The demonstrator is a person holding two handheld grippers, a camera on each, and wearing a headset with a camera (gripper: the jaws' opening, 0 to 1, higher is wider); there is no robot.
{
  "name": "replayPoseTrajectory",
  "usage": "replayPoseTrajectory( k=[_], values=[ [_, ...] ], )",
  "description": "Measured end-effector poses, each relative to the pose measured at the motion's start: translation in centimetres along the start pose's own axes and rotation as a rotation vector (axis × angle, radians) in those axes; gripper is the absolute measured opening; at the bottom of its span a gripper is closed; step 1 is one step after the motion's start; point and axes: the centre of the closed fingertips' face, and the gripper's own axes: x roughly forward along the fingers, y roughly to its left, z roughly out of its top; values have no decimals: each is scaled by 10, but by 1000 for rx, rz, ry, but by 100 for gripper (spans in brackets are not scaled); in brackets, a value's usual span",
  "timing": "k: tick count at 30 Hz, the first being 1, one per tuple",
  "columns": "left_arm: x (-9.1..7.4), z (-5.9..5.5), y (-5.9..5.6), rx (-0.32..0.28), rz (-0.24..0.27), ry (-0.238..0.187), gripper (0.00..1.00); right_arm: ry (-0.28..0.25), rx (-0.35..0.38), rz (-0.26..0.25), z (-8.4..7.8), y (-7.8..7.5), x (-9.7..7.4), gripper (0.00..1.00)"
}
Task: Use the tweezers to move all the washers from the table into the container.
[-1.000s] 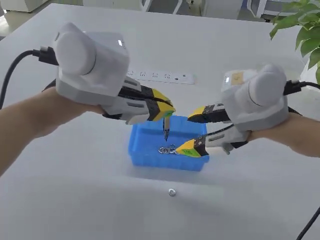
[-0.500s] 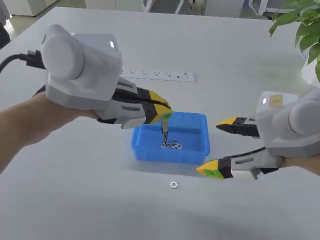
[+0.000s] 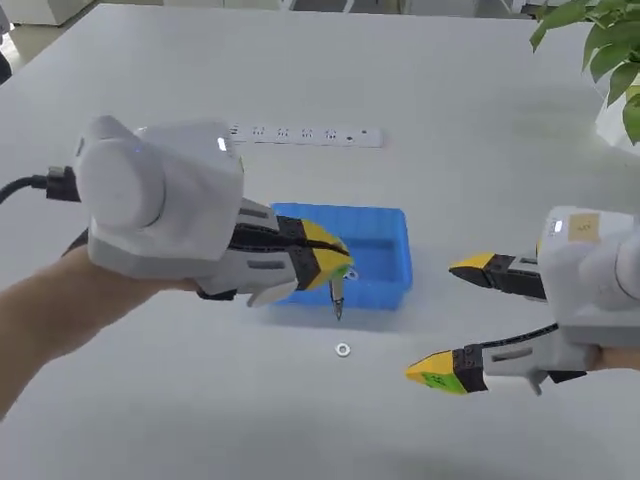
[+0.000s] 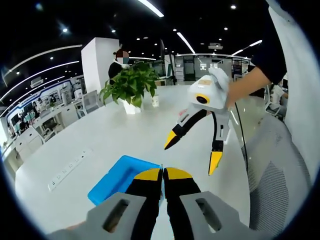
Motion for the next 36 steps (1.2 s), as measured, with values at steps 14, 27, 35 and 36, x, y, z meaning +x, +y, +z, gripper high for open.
replayPoseTrajectory(
  k=[14,27,35,36],
  values=[
    [12,-26,-18,-15,-27,16,5,4,65,57,-26,30,-5,83],
    [18,-34,-21,-22,-53,11,5,25,61,95,-35,37,-1,81],
    [23,-35,-24,-23,-59,14,5,26,77,104,-37,39,-1,80],
    [24,-35,-24,-22,-58,16,5,29,77,106,-38,40,0,80]
  ],
)
